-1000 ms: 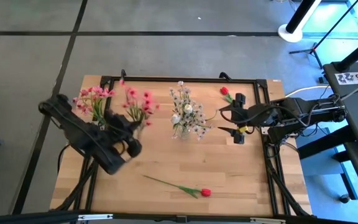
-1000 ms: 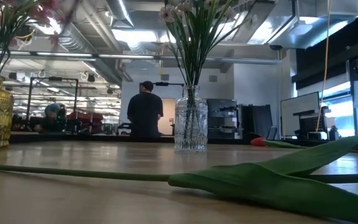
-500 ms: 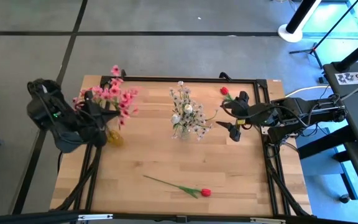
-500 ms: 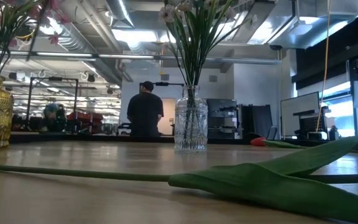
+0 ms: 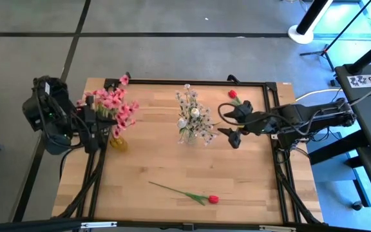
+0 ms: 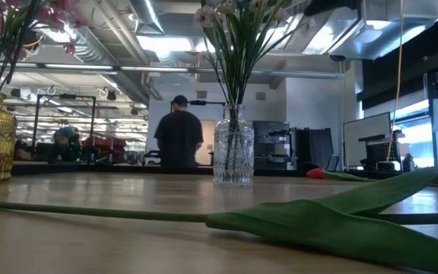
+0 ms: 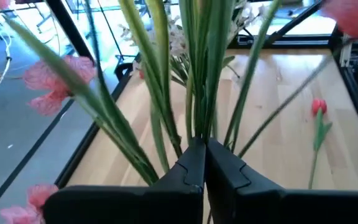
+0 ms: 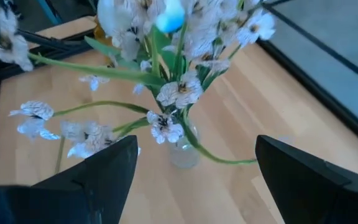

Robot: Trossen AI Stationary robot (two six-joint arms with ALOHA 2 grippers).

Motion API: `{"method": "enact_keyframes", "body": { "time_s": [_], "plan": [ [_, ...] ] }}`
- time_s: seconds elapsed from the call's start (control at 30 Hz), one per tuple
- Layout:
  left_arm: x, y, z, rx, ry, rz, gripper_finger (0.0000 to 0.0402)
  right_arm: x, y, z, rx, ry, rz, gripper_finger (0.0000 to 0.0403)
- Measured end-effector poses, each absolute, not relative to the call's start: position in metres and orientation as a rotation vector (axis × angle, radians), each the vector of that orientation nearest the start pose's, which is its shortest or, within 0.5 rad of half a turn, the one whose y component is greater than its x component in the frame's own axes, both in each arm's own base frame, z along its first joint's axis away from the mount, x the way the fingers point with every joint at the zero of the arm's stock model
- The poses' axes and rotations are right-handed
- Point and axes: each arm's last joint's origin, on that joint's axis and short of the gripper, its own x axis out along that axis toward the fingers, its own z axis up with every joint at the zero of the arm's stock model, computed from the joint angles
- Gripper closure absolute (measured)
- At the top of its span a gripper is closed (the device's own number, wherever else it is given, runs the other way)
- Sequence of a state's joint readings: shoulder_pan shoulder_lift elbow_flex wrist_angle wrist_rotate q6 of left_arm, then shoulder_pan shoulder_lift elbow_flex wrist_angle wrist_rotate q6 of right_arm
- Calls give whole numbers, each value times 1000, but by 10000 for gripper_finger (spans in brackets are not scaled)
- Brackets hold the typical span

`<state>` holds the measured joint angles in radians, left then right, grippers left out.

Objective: Sort flowers into vase by color
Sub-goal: Put the pink flowers into the yellow vase

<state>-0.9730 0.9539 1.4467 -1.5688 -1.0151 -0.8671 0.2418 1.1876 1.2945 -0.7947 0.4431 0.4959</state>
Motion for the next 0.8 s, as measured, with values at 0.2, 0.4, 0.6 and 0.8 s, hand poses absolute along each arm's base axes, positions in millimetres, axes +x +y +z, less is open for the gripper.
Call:
{"method": "enact_keyframes", "body": {
  "time_s": [0.2,0.4,0.6,0.8],
  "plan": [
    [71,-63,397,79,553,257,401,241,48,369,261,590,-313,77],
    [71,-64,394,90,598,222,401,243,48,367,261,597,-316,77],
    [68,-59,411,105,575,179,401,243,48,367,261,597,-316,77],
    [66,-59,412,45,605,155,401,243,48,367,287,593,-324,77]
  ]
}}
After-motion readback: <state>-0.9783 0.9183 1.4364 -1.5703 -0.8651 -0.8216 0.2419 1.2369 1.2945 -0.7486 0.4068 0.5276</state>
